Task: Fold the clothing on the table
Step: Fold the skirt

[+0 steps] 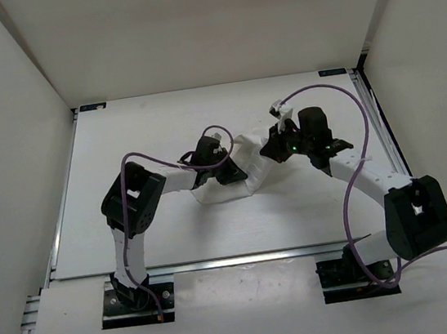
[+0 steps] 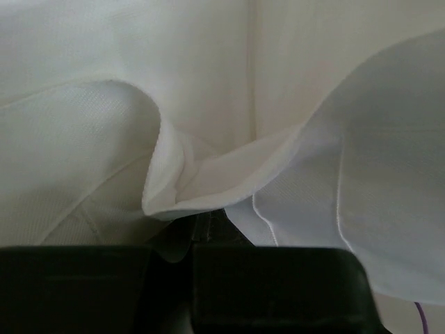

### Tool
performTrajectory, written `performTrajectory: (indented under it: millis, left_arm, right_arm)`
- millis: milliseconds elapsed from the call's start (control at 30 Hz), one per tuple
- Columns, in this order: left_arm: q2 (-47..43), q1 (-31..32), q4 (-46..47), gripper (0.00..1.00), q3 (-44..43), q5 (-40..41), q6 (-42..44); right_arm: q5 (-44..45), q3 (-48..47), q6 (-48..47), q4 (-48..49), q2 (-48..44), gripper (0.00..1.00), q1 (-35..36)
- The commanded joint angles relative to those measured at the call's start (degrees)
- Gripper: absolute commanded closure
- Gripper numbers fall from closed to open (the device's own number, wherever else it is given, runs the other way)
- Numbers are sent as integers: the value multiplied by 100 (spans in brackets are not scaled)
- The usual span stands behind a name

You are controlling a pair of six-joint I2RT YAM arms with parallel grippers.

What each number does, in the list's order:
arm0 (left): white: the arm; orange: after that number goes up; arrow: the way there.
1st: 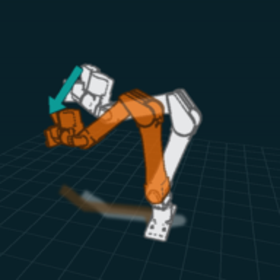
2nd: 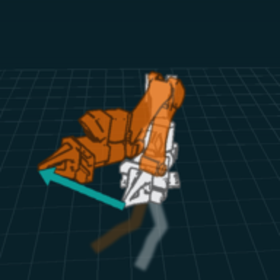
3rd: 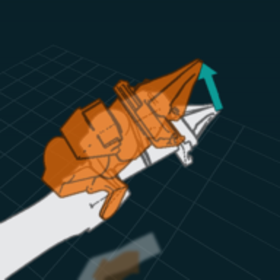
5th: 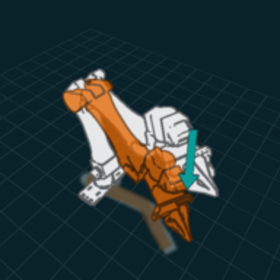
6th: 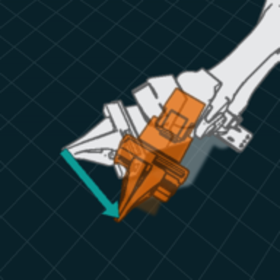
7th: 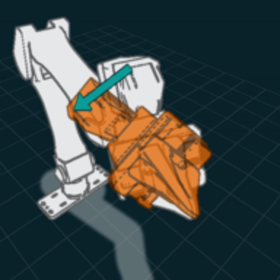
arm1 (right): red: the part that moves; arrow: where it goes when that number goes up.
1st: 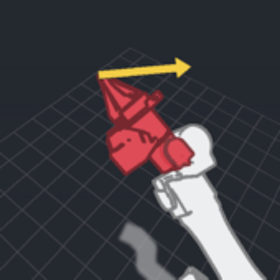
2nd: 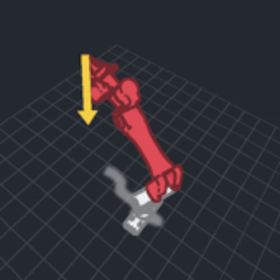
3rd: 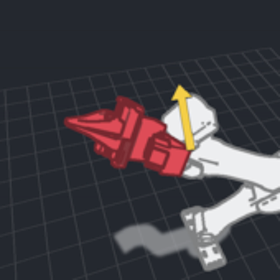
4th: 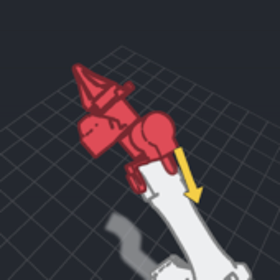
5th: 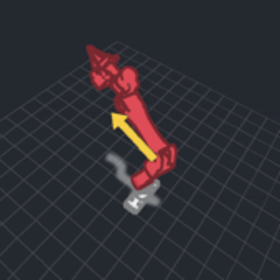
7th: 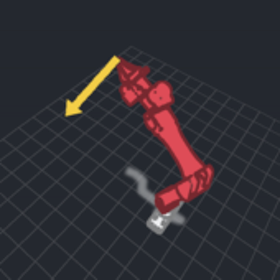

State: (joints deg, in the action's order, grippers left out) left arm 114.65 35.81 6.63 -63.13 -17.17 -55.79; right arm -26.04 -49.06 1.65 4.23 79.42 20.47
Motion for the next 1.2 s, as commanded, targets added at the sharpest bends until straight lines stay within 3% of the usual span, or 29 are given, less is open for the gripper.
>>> performTrajectory:
  millis: [0, 100, 233, 400, 500, 567, 767, 967, 1033, 1100, 1133, 1167]
  left_arm:
    - [84, -4, -5, 100, -173, -93, -134]
    - [-433, -232, -433, 100, -191, 81, 120]
    - [-1775, -627, -1647, 100, 98, 452, 587]
    - [-3753, -1058, -2262, 100, 1704, 704, 490]
    - [-4415, -1567, -2000, 100, 2925, 646, 209]
    - [-4347, -1752, -1771, 100, 3316, 547, 269]
    - [-3520, -1894, -1955, 100, 3097, 864, 623]
    - [-4301, -2184, -1710, 100, 3789, 777, 131]
    - [-4591, -2315, -1700, 100, 4018, 697, 95]
    - [-4688, -2324, -1797, 100, 4195, 593, 173]
    - [-4732, -2385, -1823, 100, 4265, 583, 182]
    - [-4767, -2377, -1806, 100, 4309, 461, 235]
  right_arm:
    - [-129, -130, -471, 271, -199, 100, 158]
    - [-15, -174, -735, 254, -181, 100, 352]
    - [3, -297, -955, 210, -102, 100, 545]
    - [152, -507, -1438, 148, 38, 99, 826]
    - [249, -666, -1685, 87, 161, 100, 985]
    - [336, -885, -1904, -80, 284, 100, 1099]
    - [485, -1325, -2825, -405, 741, 100, 1774]
    - [734, -1080, -5110, -1028, 1321, 100, 3146]
    - [486, -1123, -5236, -1258, 1392, 98, 3270]
    - [556, -1255, -5332, -1608, 1550, 77, 3358]
    - [583, -1273, -5281, -1670, 1594, 32, 3393]
    - [774, -1273, -5037, -1540, 1603, 3, 3446]
